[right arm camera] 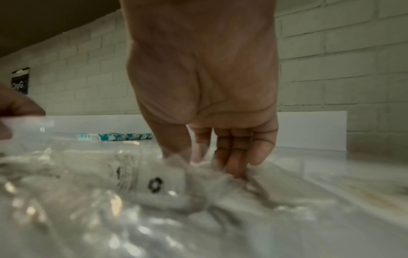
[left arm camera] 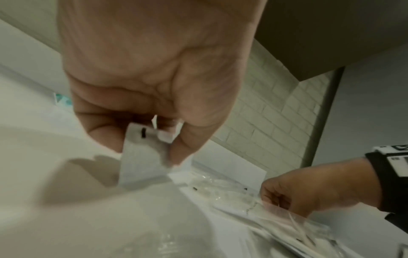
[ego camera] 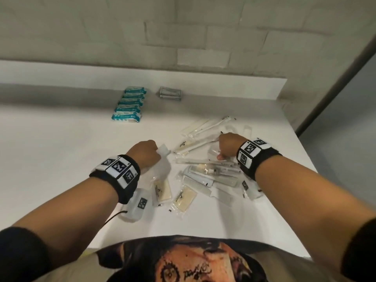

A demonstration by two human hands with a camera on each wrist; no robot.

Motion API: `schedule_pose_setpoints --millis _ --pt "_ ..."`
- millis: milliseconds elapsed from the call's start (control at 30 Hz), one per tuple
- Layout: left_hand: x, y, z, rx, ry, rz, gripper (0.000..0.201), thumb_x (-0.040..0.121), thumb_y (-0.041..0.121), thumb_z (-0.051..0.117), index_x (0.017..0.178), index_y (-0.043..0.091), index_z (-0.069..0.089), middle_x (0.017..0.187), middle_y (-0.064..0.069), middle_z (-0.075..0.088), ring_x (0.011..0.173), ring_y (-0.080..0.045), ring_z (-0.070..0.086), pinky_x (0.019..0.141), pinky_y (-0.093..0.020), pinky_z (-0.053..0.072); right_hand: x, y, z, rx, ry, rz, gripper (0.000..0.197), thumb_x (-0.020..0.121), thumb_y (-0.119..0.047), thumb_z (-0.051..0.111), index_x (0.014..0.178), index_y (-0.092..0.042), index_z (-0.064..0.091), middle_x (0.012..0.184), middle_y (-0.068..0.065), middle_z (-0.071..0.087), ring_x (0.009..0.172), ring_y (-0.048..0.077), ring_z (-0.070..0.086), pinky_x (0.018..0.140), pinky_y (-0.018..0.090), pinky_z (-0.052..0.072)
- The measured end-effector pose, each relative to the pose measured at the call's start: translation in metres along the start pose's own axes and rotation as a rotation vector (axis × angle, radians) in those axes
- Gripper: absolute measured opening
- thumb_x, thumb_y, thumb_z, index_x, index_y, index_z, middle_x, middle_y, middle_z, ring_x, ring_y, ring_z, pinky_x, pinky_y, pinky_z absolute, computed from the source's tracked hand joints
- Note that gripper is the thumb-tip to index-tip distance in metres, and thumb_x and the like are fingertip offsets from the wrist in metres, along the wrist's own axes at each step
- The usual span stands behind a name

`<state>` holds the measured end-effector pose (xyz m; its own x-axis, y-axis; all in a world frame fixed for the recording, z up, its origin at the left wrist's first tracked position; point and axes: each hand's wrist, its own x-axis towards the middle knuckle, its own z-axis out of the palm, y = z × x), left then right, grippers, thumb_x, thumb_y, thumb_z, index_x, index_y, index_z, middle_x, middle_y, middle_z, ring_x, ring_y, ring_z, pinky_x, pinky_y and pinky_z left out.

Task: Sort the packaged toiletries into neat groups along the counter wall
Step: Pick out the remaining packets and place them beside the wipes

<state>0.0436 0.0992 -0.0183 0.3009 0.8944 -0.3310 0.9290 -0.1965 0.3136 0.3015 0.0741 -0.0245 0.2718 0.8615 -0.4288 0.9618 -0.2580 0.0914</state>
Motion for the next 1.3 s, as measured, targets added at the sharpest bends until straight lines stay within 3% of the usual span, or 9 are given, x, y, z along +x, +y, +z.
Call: schedule_pose_setpoints --millis 100,233,367,467,533,633,800,1067,1300 --pt "-0.015 0.009 -0.003 -0.182 0.113 0.101 0.01 0.087 0.024 0.055 0.092 0.016 0.053 0.09 -0.004 0.062 0.084 -0.025 0.056 0.061 -0.029 0.037 -0.011 0.012 -0.001 0.014 -0.001 0.061 0.063 0.074 -0.032 0.08 0.121 -0.002 0.051 0.115 0.012 0.063 0.104 0.028 0.063 0.081 0.034 0.05" --pt "-0.04 0.056 0.012 -0.133 -0.137 0.401 0.01 0.091 0.025 0.054 0.101 0.022 0.052 0.086 0.005 0.061 0.071 -0.013 0.057 0.056 -0.024 0.039 -0.017 0.024 0.007 -0.041 -0.023 -0.037 0.041 0.093 -0.033 0.054 0.116 0.0 0.062 0.121 0.013 0.062 0.11 0.027 0.06 0.093 0.032 0.049" --pt "-0.039 0.078 0.031 0.036 -0.266 0.486 0.028 0.096 0.018 0.044 0.108 0.025 0.069 0.078 0.016 0.057 0.073 -0.007 0.055 0.06 -0.018 0.038 -0.034 0.031 -0.002 0.06 0.097 -0.041 0.04 0.092 -0.023 0.053 0.124 -0.001 0.054 0.113 0.013 0.064 0.107 0.029 0.06 0.085 0.031 0.047" --pt "-0.03 0.07 0.029 0.099 -0.226 0.47 0.031 0.096 0.02 0.044 0.117 0.026 0.066 0.103 0.001 0.061 0.096 -0.017 0.059 0.084 -0.031 0.047 -0.052 0.047 -0.012 0.108 0.068 -0.036 0.058 0.092 -0.033 0.059 0.14 -0.005 0.042 0.083 0.007 0.059 0.088 0.025 0.059 0.069 0.027 0.045" --pt "-0.025 0.066 0.024 0.106 -0.167 0.408 0.028 0.095 0.027 0.047 0.118 0.025 0.063 0.112 -0.005 0.056 0.101 -0.022 0.057 0.092 -0.037 0.046 -0.057 0.057 -0.013 0.101 0.012 0.001 0.053 0.09 -0.035 0.063 0.133 -0.008 0.051 0.09 0.005 0.065 0.082 0.022 0.063 0.073 0.028 0.052" --pt "-0.023 0.072 0.027 0.162 -0.136 0.404 0.035 0.085 0.044 0.058 0.114 0.025 0.06 0.111 -0.002 0.048 0.099 -0.021 0.055 0.088 -0.035 0.046 -0.066 0.062 -0.003 -0.004 -0.089 -0.02 0.037 0.091 -0.036 0.059 0.108 -0.004 0.062 0.106 0.004 0.066 0.088 0.021 0.064 0.079 0.028 0.052" --pt "-0.019 0.081 0.043 0.19 -0.107 0.399 0.05 0.075 0.045 0.073 0.116 0.026 0.052 0.111 0.002 0.053 0.093 -0.016 0.053 0.075 -0.029 0.042 -0.069 0.054 0.009 0.011 -0.024 -0.04 0.028 0.091 -0.034 0.056 0.102 -0.009 0.06 0.109 0.009 0.062 0.089 0.023 0.055 0.074 0.029 0.043" --pt "-0.015 0.085 0.043 0.291 -0.112 0.282 0.051 0.078 0.048 0.071 0.116 0.021 0.05 0.112 0.002 0.062 0.093 -0.018 0.055 0.081 -0.031 0.047 -0.056 0.05 0.022 0.225 -0.042 0.063 0.055 0.081 -0.025 0.071 0.125 -0.004 0.045 0.106 0.009 0.062 0.091 0.026 0.061 0.071 0.03 0.048" --pt "-0.018 0.087 0.037 0.314 -0.121 0.327 0.04 0.078 0.044 0.071 0.107 0.022 0.055 0.096 0.005 0.058 0.088 -0.016 0.051 0.07 -0.027 0.037 -0.062 0.041 0.027 0.22 0.036 -0.099 0.043 0.088 -0.027 0.061 0.126 -0.008 0.055 0.127 0.008 0.058 0.113 0.025 0.057 0.081 0.027 0.043"
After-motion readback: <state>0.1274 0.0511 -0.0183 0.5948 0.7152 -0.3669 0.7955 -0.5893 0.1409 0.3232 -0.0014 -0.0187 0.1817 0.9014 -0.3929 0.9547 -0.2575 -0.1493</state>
